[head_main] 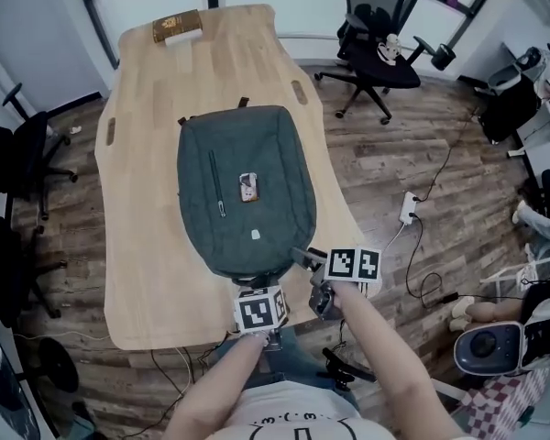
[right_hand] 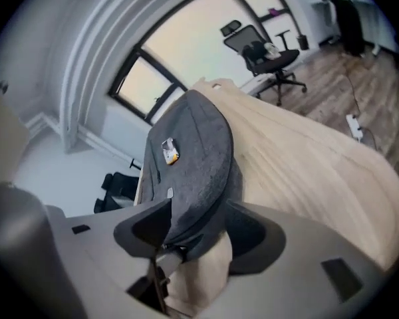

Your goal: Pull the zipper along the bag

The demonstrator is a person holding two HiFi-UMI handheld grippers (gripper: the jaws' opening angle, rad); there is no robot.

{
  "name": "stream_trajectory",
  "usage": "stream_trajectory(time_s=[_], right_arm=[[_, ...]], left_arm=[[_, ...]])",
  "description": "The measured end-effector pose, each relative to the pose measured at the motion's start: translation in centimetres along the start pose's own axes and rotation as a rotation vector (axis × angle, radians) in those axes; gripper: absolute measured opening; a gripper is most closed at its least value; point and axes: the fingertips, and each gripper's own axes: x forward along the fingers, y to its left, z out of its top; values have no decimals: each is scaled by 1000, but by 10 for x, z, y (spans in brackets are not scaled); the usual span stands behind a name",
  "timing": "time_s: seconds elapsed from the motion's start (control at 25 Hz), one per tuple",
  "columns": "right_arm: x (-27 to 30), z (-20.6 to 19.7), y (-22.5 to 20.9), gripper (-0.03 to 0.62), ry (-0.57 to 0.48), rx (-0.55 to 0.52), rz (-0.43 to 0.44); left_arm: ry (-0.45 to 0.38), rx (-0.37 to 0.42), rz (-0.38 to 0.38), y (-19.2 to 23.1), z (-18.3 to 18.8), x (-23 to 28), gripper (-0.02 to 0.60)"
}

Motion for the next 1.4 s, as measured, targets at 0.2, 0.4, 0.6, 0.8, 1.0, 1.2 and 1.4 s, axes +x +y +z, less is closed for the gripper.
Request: stream_trajectory(time_s=[0.2,0.4,0.6,0.8,1.0,1.2,1.4], right_arm=[[16,-4,-10,190,-35,104,-117],[17,-4,-13,166,-23,141,-130],[19,-6,-11,160,-33,134,-134],[18,-6,-11,156,-33,131,-135],[19,-9,-9,156,-23,135,-124],[18,-8,-9,153,-6,121,-124],[18,-8,-7,155,-4,111,-120]], left_arm=[[0,70,-9,2,0,-7,18],[43,158,-35,15,-2,-20,18],[94,193,-74,30,-1,-32,18],[166,292,-103,45,1,-41,18],[230,338,-132,70,7,-54,18],[224,383,-86,106,19,-63,18],[194,358,-19,145,40,-58,18]])
